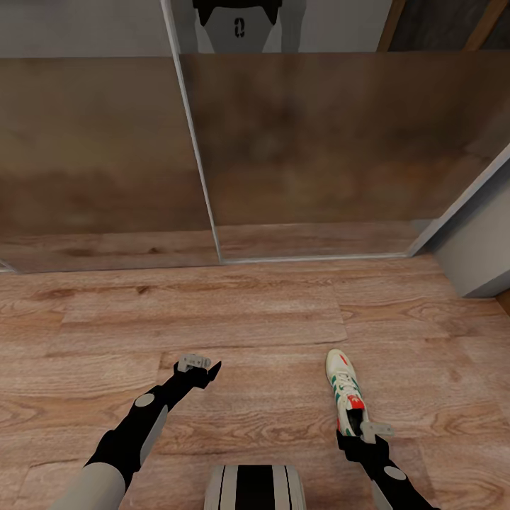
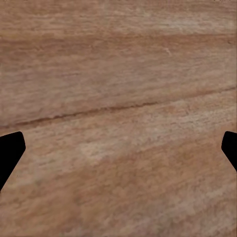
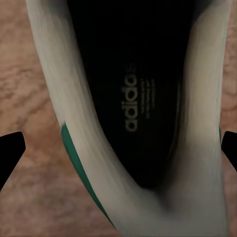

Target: Pick up the two gym shoes and the two sandals from the corridor floor and place them onto the hallstand (shoe rack) in the corridor, making sure they are on the rack and not on the floor. Arrange them so the two gym shoes are next to each other and the two sandals are next to each other.

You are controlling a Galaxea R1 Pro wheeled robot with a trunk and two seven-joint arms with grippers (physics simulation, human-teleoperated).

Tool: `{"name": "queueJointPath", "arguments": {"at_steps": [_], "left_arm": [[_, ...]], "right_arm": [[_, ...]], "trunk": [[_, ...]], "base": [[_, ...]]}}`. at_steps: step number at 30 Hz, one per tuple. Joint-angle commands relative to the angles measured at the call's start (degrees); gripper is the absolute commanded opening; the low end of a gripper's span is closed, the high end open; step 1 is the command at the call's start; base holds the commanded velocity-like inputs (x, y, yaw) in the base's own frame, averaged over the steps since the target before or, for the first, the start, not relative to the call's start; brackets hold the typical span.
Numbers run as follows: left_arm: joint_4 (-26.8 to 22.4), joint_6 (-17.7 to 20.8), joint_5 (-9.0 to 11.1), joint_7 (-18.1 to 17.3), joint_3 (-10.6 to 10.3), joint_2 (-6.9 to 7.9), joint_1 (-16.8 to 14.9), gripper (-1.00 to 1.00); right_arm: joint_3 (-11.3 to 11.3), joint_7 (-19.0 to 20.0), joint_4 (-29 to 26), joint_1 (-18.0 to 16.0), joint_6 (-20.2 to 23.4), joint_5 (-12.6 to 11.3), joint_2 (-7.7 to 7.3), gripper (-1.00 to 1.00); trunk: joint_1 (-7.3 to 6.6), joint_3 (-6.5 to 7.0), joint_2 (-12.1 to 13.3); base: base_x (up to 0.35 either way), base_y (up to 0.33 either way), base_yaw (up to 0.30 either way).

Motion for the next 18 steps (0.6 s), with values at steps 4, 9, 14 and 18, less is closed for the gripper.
{"name": "queueJointPath", "arguments": {"at_steps": [4, 9, 14, 18], "left_arm": [[0.04, -0.23, 0.06, -0.12, -0.01, 0.08, -0.04, 1.00], [0.04, -0.21, 0.06, -0.12, -0.01, 0.07, -0.05, 1.00], [0.01, -0.23, 0.04, -0.12, -0.01, 0.06, -0.04, 1.00], [0.00, -0.26, 0.06, -0.12, -0.01, 0.10, -0.03, 1.00]], "right_arm": [[0.10, -0.09, 0.05, -0.02, -0.21, -0.51, -0.06, 1.00], [0.10, -0.09, 0.03, -0.02, -0.21, -0.51, -0.09, -1.00], [0.10, -0.09, 0.01, -0.02, -0.21, -0.51, -0.10, -1.00], [0.10, -0.09, 0.04, -0.02, -0.21, -0.51, -0.10, -1.00]], "trunk": [[0.00, -0.03, -0.01], [0.00, -0.03, -0.01], [0.00, -0.03, -0.01], [0.00, -0.03, -0.01]], "base": [[0.010, 0.000, 0.000], [0.002, 0.000, 0.000], [0.000, 0.000, 0.000], [0.000, 0.000, 0.000]]}}
